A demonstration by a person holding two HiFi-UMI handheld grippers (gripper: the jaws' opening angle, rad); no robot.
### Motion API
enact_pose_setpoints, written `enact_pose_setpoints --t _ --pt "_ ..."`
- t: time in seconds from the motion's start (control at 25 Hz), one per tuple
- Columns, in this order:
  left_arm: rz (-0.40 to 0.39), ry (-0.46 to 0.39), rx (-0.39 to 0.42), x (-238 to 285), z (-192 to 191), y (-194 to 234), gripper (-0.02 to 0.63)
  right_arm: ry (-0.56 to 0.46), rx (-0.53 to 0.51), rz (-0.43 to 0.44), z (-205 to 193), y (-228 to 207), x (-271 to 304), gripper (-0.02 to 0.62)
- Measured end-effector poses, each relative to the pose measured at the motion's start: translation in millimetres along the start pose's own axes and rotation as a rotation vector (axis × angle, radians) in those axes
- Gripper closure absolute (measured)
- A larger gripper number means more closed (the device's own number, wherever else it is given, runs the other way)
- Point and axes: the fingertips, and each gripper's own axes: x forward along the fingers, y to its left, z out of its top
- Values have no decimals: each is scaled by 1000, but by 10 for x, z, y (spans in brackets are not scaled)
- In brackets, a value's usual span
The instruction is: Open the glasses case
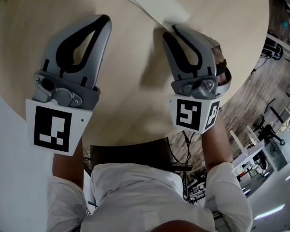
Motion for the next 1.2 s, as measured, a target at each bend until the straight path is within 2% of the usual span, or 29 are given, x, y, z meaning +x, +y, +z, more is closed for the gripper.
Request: enact_pose_setpoints --t 0.16,0.36,0.56,0.68,0.84,1.2 --pt "-22 -34 -10 98 50 16 594 18 -57 6 -58 -5 88 488" --pt "-22 -60 -34 18 -166 2 594 42 -81 21 -165 252 173 493" --pt "-32 -74 -37 229 44 75 594 39 -84 8 -210 -26 215 514" --pt "-41 -80 -45 209 -9 14 594 29 -87 3 -205 58 191 529" --pt "-53 -94 -37 3 -56 -57 594 11 -73 5 -33 229 125 537" --pt "-70 -65 -60 18 77 71 594 -40 18 -37 167 -167 98 557"
